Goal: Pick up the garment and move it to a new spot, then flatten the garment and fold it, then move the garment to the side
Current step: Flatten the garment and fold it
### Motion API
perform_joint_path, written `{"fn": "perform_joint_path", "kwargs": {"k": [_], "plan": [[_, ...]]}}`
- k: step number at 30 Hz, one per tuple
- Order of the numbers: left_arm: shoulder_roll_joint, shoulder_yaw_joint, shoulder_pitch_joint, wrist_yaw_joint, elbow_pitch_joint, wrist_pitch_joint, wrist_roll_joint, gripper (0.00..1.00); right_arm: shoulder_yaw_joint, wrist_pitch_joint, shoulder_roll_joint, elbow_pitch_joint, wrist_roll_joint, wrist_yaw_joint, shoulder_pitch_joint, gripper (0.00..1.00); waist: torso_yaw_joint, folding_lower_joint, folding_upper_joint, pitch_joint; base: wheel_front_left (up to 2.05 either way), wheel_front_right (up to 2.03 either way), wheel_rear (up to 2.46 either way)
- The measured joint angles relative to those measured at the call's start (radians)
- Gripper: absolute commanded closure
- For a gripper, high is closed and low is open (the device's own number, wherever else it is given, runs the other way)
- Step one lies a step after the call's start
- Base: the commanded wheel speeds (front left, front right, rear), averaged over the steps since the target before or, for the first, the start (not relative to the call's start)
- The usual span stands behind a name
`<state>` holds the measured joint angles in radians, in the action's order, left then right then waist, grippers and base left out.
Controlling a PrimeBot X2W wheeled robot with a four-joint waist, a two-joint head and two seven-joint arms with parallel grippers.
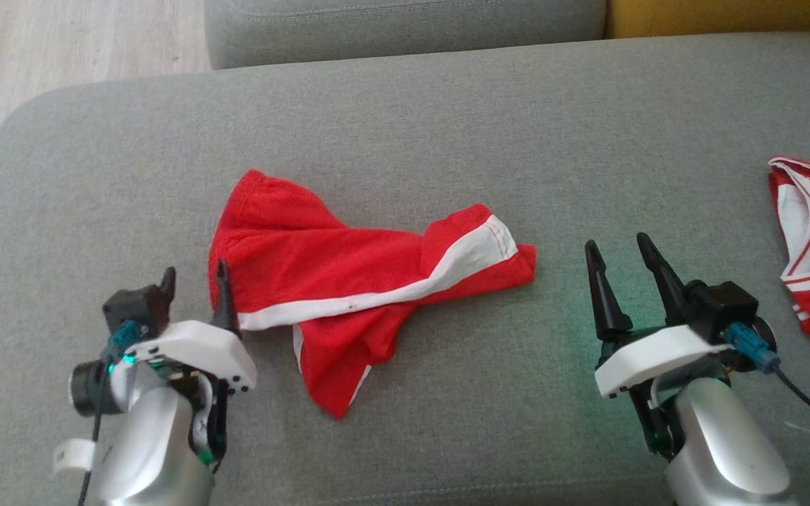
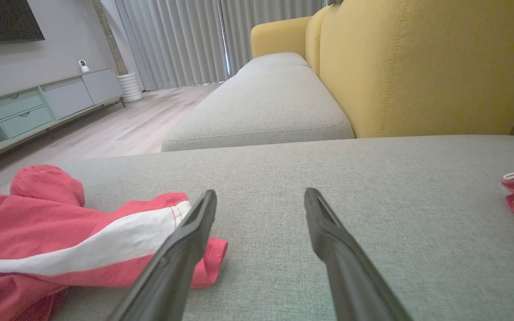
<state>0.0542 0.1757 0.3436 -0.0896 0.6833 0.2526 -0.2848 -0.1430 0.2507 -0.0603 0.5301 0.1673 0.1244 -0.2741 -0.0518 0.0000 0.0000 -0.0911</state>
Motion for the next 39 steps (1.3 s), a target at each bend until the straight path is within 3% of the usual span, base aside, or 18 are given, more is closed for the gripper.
{"fn": "perform_joint_path", "kwargs": {"k": [7, 18, 27, 39], "plan": [[0.006, -0.031, -0.058, -0.043, -0.115, 0.000, 0.065, 0.00, 0.002, 0.000, 0.000, -0.037, 0.003, 0.000, 0.003, 0.00, -0.009, 0.0000, 0.0000, 0.005, 0.00, 0.00, 0.00], [0.008, -0.032, -0.253, -0.051, -0.308, 0.000, 0.170, 0.00, 0.036, 0.000, 0.002, -0.100, 0.000, 0.000, 0.070, 0.00, 0.002, 0.0000, 0.0000, 0.045, 0.00, 0.00, 0.00], [0.010, -0.027, -0.382, -0.042, -0.358, 0.000, 0.213, 0.00, 0.050, 0.000, 0.005, -0.098, -0.021, 0.000, 0.144, 0.00, -0.001, 0.0000, 0.0000, 0.081, 0.00, 0.00, 0.00], [0.007, -0.027, -0.399, -0.032, -0.371, 0.000, 0.220, 0.00, 0.008, 0.000, 0.006, -0.069, -0.014, 0.000, 0.145, 0.00, 0.020, 0.0000, 0.0000, 0.083, 0.00, 0.00, 0.00]]}}
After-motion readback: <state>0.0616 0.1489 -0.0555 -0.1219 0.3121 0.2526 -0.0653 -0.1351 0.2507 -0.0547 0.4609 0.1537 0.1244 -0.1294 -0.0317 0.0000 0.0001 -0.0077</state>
